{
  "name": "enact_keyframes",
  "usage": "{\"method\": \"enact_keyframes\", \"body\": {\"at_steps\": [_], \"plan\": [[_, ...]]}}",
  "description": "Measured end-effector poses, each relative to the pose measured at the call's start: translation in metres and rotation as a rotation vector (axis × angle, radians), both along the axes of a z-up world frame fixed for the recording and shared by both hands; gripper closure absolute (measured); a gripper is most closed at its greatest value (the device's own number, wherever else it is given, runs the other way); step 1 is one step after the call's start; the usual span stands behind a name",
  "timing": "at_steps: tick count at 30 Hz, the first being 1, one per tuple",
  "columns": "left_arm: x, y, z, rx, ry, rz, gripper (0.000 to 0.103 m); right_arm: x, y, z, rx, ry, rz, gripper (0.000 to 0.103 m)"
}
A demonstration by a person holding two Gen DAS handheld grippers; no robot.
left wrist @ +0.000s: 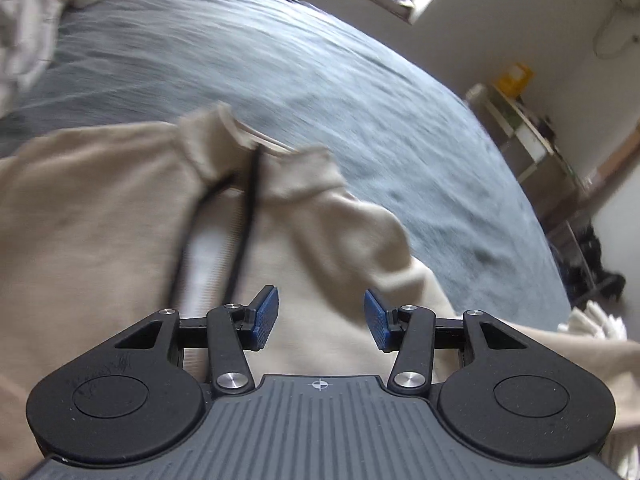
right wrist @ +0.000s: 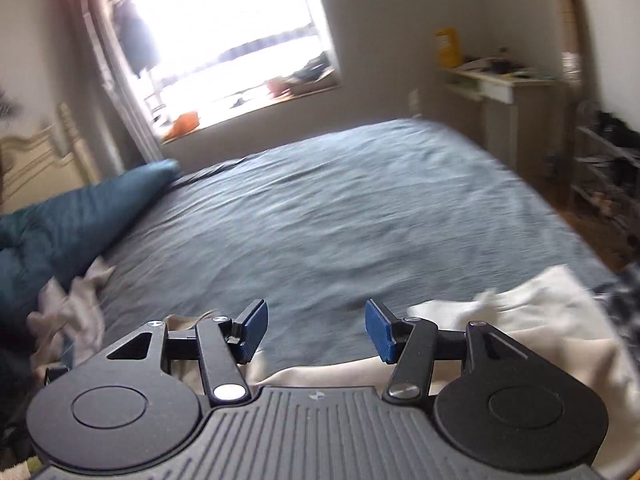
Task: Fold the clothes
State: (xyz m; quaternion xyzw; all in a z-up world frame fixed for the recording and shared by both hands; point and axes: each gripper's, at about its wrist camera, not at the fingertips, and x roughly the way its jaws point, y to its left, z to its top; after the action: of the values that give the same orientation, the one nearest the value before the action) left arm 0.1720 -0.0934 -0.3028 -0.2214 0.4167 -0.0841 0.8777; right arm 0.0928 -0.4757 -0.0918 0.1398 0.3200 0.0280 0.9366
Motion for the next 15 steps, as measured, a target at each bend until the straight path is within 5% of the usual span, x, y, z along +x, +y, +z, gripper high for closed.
{"method": "enact_keyframes", "body": {"at_steps": [10,15], "plan": [[-0.066,0.229,0.024,0.053,0.097,0.425,0.056,0.060,0.178,-0.070,0.185,0.181,0.375,0.046],[-0.087,0.289,0.015,0.108,0.152,0.527,0.056,0.116,0.330,-0.096,0.185,0.122,0.618,0.043]]}}
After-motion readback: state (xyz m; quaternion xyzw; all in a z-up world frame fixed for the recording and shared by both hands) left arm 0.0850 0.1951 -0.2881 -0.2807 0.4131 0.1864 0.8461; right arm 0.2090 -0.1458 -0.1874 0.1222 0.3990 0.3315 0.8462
